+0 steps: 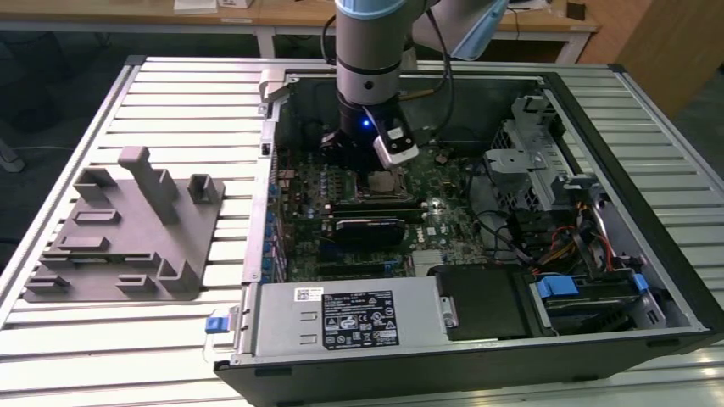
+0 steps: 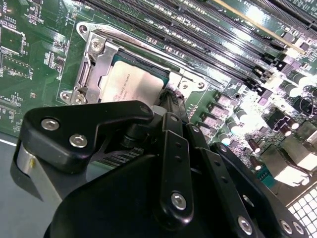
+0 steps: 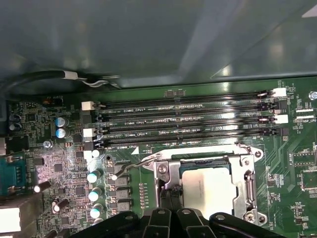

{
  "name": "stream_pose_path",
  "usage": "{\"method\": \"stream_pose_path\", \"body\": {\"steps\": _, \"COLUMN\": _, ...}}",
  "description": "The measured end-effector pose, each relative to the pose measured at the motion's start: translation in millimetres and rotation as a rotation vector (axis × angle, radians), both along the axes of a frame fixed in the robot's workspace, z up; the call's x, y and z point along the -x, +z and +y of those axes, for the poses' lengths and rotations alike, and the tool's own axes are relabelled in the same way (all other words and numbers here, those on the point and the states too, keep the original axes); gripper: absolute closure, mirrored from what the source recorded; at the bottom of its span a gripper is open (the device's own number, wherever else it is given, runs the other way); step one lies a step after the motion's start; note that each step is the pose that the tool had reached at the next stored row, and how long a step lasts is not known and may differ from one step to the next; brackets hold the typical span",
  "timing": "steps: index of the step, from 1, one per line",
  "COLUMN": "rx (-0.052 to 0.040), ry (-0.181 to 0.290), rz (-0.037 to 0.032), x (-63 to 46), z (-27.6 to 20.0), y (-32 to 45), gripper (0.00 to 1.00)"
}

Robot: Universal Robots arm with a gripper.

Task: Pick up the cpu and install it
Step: 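Close the cpu cover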

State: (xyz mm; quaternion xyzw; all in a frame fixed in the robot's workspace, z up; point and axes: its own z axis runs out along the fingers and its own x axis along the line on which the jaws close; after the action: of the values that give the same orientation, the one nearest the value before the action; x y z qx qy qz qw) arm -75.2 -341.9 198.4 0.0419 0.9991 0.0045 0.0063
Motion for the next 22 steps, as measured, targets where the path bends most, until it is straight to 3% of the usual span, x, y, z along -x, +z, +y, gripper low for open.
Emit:
{"method": "stream_pose_path", "body": {"steps": 9, "rx": 0.0000, "ry": 0.000, "rz": 0.0000, "x": 0.2, "z": 0.0, "y": 5.0, "gripper": 0.89}}
{"method": "stream_pose_path", "body": {"steps": 22, "rx": -0.0002, "ry": 0.000, "rz": -0.0021, "x": 0.2, "z": 0.0, "y": 19.9, "gripper": 0.89}}
